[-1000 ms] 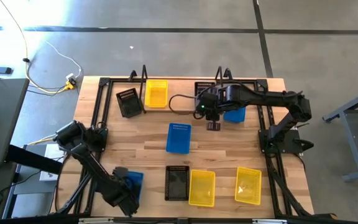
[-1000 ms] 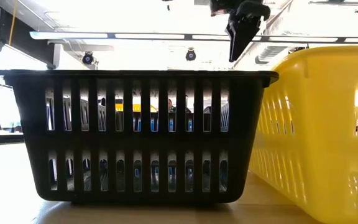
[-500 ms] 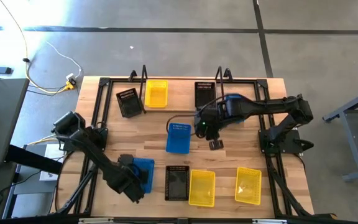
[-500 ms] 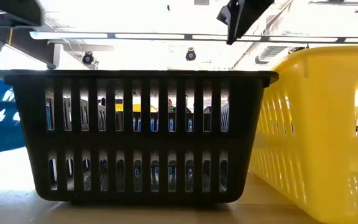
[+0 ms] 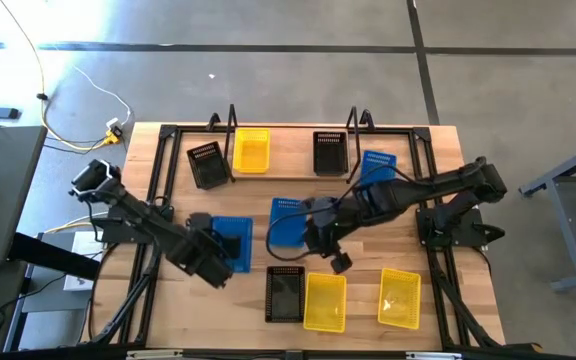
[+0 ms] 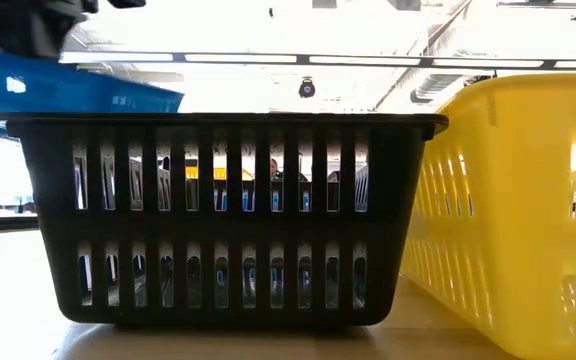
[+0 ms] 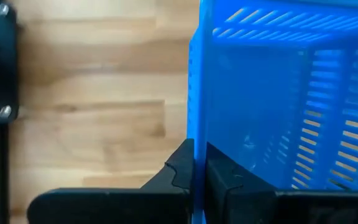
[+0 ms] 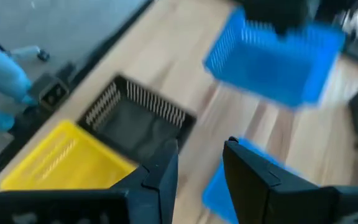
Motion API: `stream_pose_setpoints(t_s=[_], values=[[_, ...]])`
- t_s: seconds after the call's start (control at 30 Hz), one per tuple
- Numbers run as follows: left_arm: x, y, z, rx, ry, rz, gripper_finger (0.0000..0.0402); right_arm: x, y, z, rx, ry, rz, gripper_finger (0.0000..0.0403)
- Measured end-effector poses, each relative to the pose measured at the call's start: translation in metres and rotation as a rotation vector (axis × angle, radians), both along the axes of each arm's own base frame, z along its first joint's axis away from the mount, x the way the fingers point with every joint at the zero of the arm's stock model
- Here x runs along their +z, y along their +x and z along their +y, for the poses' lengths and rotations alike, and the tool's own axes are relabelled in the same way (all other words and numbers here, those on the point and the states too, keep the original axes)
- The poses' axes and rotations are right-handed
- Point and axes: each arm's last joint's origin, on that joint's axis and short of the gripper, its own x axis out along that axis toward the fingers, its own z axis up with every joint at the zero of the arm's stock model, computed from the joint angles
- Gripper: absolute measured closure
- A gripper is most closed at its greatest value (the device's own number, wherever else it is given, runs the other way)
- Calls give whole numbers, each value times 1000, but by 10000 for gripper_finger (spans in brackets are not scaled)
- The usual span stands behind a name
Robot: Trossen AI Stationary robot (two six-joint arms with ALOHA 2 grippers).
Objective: Stack baskets on shelf by color
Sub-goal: Put the bottom blue bin on the shelf
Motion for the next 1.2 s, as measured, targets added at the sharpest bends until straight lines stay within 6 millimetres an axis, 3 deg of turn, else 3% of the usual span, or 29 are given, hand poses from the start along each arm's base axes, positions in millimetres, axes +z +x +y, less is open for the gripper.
stream_pose_setpoints(t_s=[0.2,0.43,0.77,0.9,1.2], values=[[14,2,25,12,56,-80,401,11,7,9,24,-19,-172,289],[25,11,50,-18,86,-176,401,16,11,8,15,-79,-245,289],[28,23,76,-53,105,-192,401,24,23,5,1,-136,-413,289],[27,24,82,-35,106,-191,401,12,37,2,-24,-128,-400,289],[27,24,82,-32,99,-191,401,-44,70,6,-79,-95,-237,289]])
